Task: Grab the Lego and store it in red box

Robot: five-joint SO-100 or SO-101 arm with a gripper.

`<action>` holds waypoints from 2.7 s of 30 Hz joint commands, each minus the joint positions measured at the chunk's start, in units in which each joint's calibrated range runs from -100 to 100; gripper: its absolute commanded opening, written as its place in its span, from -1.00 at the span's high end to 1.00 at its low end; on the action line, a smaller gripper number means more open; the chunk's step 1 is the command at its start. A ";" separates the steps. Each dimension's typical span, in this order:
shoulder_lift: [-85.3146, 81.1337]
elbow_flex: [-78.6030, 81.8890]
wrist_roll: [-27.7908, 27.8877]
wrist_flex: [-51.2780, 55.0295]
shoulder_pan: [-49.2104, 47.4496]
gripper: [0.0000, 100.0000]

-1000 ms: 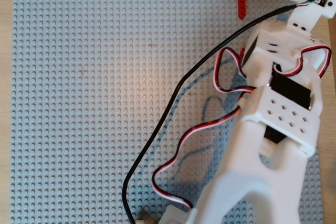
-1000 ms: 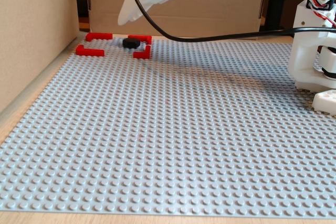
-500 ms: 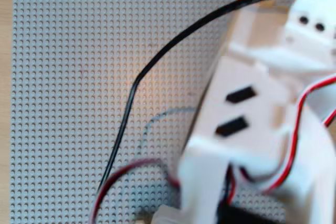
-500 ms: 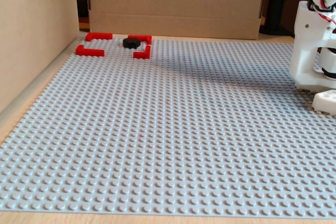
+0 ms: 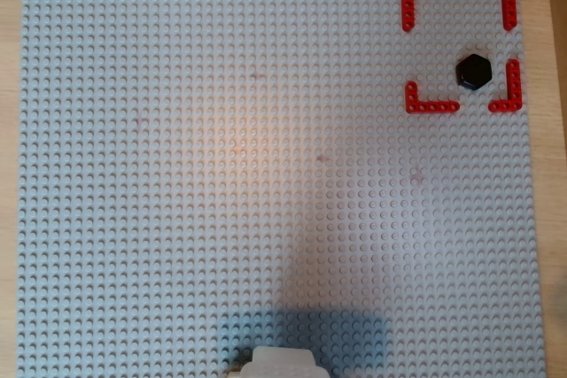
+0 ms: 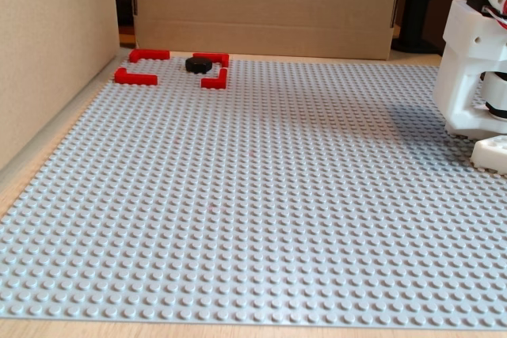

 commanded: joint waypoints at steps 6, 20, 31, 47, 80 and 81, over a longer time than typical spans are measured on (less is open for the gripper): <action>-9.53 -1.74 -0.12 11.24 -0.48 0.97; -19.10 6.99 -0.01 14.93 -0.40 0.97; -19.10 17.53 0.30 14.93 0.04 0.97; -19.02 18.17 0.35 14.84 -0.18 0.97; -19.02 18.17 0.35 14.75 -0.18 0.97; -19.02 18.17 0.35 14.75 -0.18 0.97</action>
